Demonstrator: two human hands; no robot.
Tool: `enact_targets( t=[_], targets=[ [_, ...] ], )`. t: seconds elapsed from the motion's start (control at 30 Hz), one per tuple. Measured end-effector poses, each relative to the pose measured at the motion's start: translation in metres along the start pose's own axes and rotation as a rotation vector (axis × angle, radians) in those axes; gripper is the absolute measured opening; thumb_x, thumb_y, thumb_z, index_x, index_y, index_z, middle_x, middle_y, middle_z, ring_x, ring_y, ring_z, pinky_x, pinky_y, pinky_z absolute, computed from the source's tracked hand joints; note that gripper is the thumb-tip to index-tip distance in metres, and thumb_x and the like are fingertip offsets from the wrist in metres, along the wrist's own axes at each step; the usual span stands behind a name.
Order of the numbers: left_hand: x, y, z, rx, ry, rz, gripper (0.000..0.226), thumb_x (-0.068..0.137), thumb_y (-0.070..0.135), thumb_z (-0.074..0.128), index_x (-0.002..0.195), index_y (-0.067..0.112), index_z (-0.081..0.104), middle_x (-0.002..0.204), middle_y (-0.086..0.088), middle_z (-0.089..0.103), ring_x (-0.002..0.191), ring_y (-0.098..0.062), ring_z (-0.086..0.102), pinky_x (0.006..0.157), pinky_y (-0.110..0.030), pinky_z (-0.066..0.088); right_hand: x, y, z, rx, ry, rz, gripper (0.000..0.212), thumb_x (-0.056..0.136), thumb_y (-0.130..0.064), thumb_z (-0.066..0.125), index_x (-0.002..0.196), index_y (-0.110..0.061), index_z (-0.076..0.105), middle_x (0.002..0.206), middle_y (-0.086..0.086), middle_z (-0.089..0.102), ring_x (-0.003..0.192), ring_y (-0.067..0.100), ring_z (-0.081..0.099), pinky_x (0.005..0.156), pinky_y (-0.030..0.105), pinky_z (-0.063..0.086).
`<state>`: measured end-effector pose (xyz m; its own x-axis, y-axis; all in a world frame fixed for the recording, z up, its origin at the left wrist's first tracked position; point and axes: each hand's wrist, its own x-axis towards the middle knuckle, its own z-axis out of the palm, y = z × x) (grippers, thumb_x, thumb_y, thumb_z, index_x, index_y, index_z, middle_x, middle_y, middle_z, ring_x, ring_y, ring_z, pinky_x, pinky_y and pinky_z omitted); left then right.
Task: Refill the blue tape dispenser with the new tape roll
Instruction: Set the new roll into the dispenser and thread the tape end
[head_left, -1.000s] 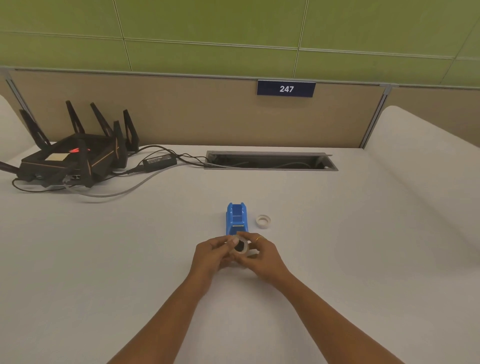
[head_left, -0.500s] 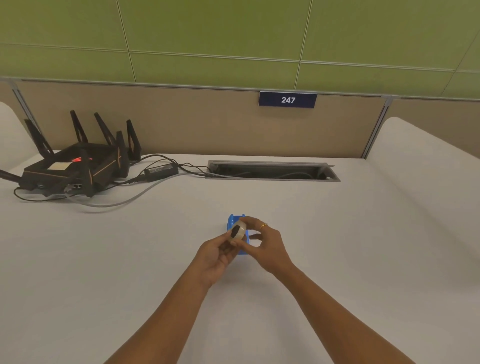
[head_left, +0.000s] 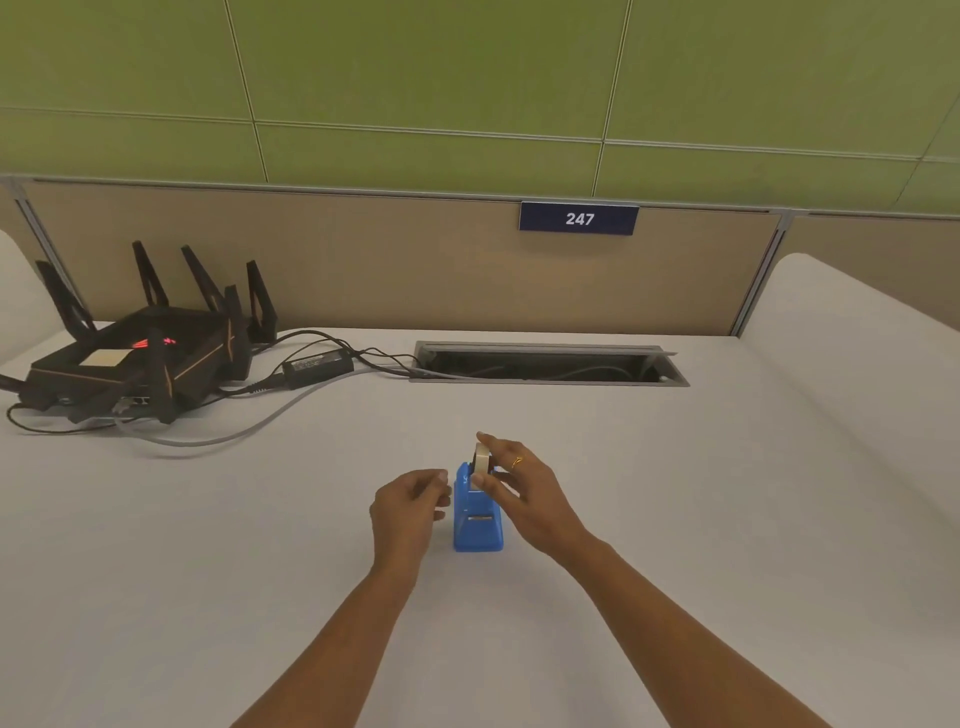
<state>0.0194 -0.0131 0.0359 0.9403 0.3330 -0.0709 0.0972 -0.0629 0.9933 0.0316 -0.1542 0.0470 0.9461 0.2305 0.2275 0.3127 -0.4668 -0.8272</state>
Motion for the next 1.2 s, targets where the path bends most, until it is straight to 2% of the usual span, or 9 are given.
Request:
enact_targets(
  t=[0.13,0.23,0.33,0.43,0.57,0.77,0.97,1.07,1.2],
  targets=[
    [0.005,-0.016,0.001,0.097,-0.130,0.198,0.029,0.084,0.014,0.060,0.112,0.022,0.058,0.114,0.002,0.060,0.102,-0.012,0.054,0.085,-0.020,0.042,0.008,0.010,-0.001,-0.085,-0.032,0.011,0.048,0.091,-0.033,0.049,0.137,-0.022,0.039,0.137,0.003,0.047,0.121,0.016,0.047,0.104,0.032,0.038],
    [0.010,-0.023,0.001,0.155,-0.338,0.251,0.059,0.074,0.025,0.071,0.124,0.032,0.042,0.127,0.016,0.042,0.117,-0.005,0.041,0.099,-0.023,0.032,0.012,0.016,0.000,-0.078,-0.031,0.029,0.047,0.091,-0.031,0.052,0.136,-0.021,0.041,0.140,0.001,0.047,0.126,0.016,0.045,0.109,0.031,0.035],
    [0.017,-0.030,0.002,0.252,-0.437,0.253,0.086,0.060,0.041,0.072,0.132,0.036,0.026,0.136,0.020,0.028,0.124,-0.002,0.030,0.104,-0.024,0.027,0.013,0.021,0.003,-0.095,-0.047,0.044,0.048,0.091,-0.031,0.052,0.135,-0.021,0.040,0.143,-0.001,0.045,0.130,0.013,0.041,0.107,0.020,0.028],
    [0.021,-0.033,0.004,0.302,-0.516,0.271,0.095,0.061,0.031,0.081,0.133,0.036,0.020,0.137,0.021,0.023,0.126,-0.001,0.027,0.100,-0.013,0.026,0.014,0.025,0.005,-0.112,-0.049,0.041,0.047,0.091,-0.031,0.052,0.135,-0.022,0.039,0.142,-0.003,0.045,0.130,0.010,0.040,0.100,0.008,0.023],
    [0.024,-0.034,0.007,0.282,-0.539,0.269,0.094,0.061,0.022,0.082,0.129,0.038,0.019,0.134,0.021,0.030,0.122,-0.001,0.034,0.082,0.008,0.030,0.018,0.028,0.006,-0.116,-0.056,0.030,0.047,0.090,-0.029,0.054,0.134,-0.021,0.041,0.141,-0.003,0.047,0.129,0.009,0.041,0.092,-0.007,0.021],
    [0.026,-0.040,0.007,0.305,-0.519,0.295,0.090,0.064,0.024,0.080,0.128,0.039,0.019,0.137,0.018,0.030,0.127,-0.003,0.034,0.098,-0.009,0.030,0.018,0.032,0.006,-0.110,-0.055,0.026,0.046,0.087,-0.026,0.059,0.131,-0.019,0.046,0.136,-0.001,0.052,0.120,0.002,0.045,0.086,-0.012,0.022],
    [0.026,-0.043,0.008,0.313,-0.526,0.309,0.090,0.066,0.025,0.078,0.128,0.042,0.016,0.139,0.020,0.028,0.128,-0.001,0.033,0.098,-0.006,0.030,0.021,0.034,0.005,-0.120,-0.063,0.018,0.045,0.086,-0.023,0.060,0.129,-0.018,0.047,0.132,0.001,0.055,0.110,-0.002,0.044,0.083,-0.013,0.024],
    [0.026,-0.043,0.008,0.314,-0.527,0.319,0.089,0.066,0.024,0.078,0.127,0.043,0.016,0.137,0.024,0.026,0.127,0.000,0.032,0.091,0.004,0.028,0.022,0.036,0.003,-0.141,-0.091,0.009,0.046,0.085,-0.022,0.062,0.129,-0.017,0.047,0.132,0.002,0.055,0.111,0.001,0.046,0.084,-0.013,0.024],
    [0.026,-0.045,0.008,0.321,-0.526,0.324,0.089,0.061,0.038,0.076,0.125,0.051,0.016,0.149,0.015,0.023,0.135,0.000,0.026,0.095,0.005,0.025,0.021,0.037,0.001,-0.153,-0.133,-0.012,0.047,0.081,-0.018,0.067,0.125,-0.015,0.050,0.127,0.002,0.058,0.109,0.000,0.047,0.086,-0.010,0.024]
  ],
)
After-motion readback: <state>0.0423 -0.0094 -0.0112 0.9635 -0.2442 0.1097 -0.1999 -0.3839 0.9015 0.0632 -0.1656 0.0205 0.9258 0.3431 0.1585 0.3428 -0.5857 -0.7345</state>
